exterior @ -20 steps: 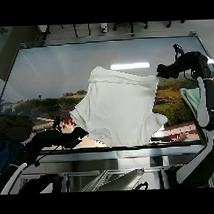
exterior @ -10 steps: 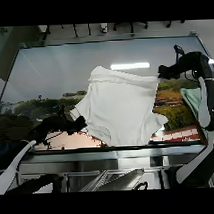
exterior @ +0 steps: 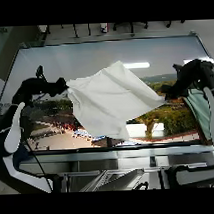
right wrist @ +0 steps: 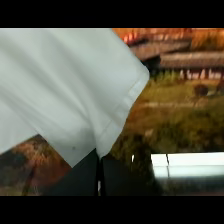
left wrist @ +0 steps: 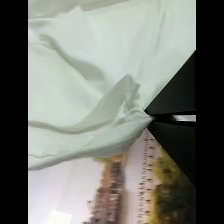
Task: Fold the shirts.
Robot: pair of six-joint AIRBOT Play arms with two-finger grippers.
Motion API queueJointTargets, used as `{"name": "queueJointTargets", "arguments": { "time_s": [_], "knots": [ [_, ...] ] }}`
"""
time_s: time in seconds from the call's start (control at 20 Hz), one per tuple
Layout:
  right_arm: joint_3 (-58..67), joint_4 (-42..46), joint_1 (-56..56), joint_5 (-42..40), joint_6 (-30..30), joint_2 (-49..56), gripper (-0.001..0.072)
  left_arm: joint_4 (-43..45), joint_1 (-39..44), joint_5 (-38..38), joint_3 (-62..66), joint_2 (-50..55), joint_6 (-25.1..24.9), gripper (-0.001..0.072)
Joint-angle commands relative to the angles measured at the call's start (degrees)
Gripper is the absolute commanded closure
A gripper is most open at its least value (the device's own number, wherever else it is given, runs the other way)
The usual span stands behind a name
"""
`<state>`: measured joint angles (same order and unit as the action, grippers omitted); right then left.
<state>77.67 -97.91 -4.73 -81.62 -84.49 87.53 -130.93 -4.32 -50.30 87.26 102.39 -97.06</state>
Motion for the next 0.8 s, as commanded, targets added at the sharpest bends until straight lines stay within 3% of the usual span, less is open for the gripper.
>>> {"name": "queueJointTargets", "arguments": {
  "time_s": [0.0,0.1,0.2,0.3,0.35,0.4,0.45,0.6,0.75],
  "knots": [
    [-23.7,0.1,8.3,4.4,12.0,-16.5,0.0694,2.4,-1.6,-9.9,20.5,12.4,-0.3,0.0693],
    [-33.6,-5.3,12.0,10.3,17.4,-23.4,0.0694,2.3,-1.3,-12.5,28.0,17.5,-0.2,0.0693],
    [-38.3,-11.2,12.5,16.7,18.1,-26.6,0.0694,2.2,-0.5,-14.2,31.2,20.2,-0.2,0.0693],
    [-38.4,-11.2,12.1,19.0,18.0,-26.5,0.0694,1.9,-0.1,-14.6,30.0,20.0,-0.2,0.0693],
    [-38.3,-11.4,11.7,20.2,17.8,-26.4,0.0694,1.9,-0.2,-15.3,29.2,19.4,-0.2,0.0589],
    [-38.3,-11.9,11.2,21.3,17.7,-26.4,0.0693,1.9,-0.7,-16.7,28.5,18.5,-0.2,0.0231],
    [-38.3,-12.2,10.3,22.1,17.6,-26.6,0.0693,1.9,-1.5,-18.8,28.3,17.6,0.3,0.0004],
    [-36.2,-12.9,4.0,22.4,14.1,-26.4,0.0693,1.9,-5.6,-29.4,29.2,14.3,2.8,0.0004],
    [-34.5,-19.4,-8.0,24.1,6.1,-25.8,0.0693,2.1,-9.2,-36.5,21.8,7.6,3.2,0.0005]
  ]
}}
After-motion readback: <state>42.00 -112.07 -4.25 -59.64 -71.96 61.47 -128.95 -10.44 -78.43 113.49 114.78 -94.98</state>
